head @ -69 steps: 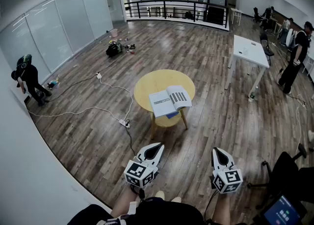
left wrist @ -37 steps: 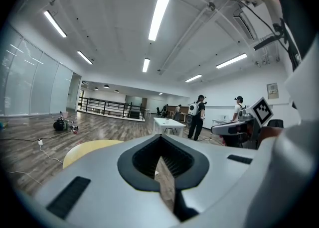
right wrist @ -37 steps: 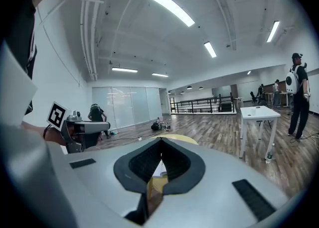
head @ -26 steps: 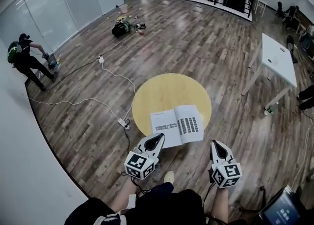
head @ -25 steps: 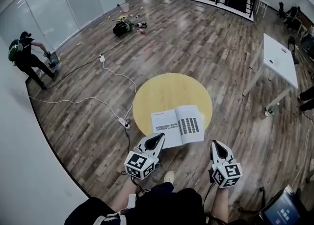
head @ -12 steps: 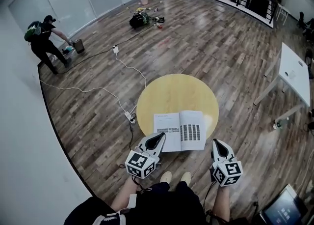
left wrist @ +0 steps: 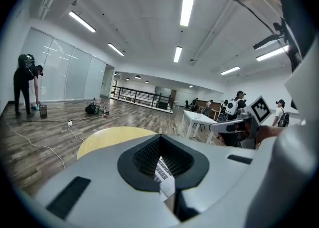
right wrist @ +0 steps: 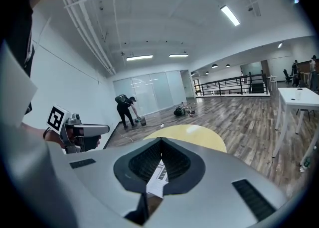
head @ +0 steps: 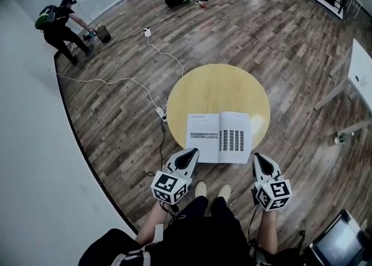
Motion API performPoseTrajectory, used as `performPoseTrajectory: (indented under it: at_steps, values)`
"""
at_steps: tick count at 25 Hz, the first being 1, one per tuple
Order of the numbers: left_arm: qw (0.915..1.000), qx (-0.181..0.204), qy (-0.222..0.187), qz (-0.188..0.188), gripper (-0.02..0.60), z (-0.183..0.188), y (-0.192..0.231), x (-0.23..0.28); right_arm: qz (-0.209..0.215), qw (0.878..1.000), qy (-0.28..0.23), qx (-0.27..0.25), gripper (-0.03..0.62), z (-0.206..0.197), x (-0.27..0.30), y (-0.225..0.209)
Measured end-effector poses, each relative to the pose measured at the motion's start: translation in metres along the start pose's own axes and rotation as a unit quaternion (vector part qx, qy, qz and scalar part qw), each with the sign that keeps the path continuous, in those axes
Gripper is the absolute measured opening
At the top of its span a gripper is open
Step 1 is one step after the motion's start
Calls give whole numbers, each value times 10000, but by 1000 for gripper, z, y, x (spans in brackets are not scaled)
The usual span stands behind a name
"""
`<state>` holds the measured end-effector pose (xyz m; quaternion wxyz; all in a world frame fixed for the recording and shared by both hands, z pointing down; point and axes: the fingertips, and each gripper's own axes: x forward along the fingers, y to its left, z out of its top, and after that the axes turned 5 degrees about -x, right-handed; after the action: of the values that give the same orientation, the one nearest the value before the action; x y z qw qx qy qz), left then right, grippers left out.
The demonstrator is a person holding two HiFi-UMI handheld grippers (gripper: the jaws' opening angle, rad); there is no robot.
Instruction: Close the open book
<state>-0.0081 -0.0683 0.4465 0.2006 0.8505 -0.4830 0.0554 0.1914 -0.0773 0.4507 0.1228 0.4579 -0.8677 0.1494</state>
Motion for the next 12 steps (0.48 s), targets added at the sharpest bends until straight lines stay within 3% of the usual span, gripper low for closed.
performPoseTrajectory:
  at_steps: [12]
  values:
    - [9999, -89, 20, 50, -2, -9, 2, -1, 111, 9999, 72, -42, -3, -4, 7, 6]
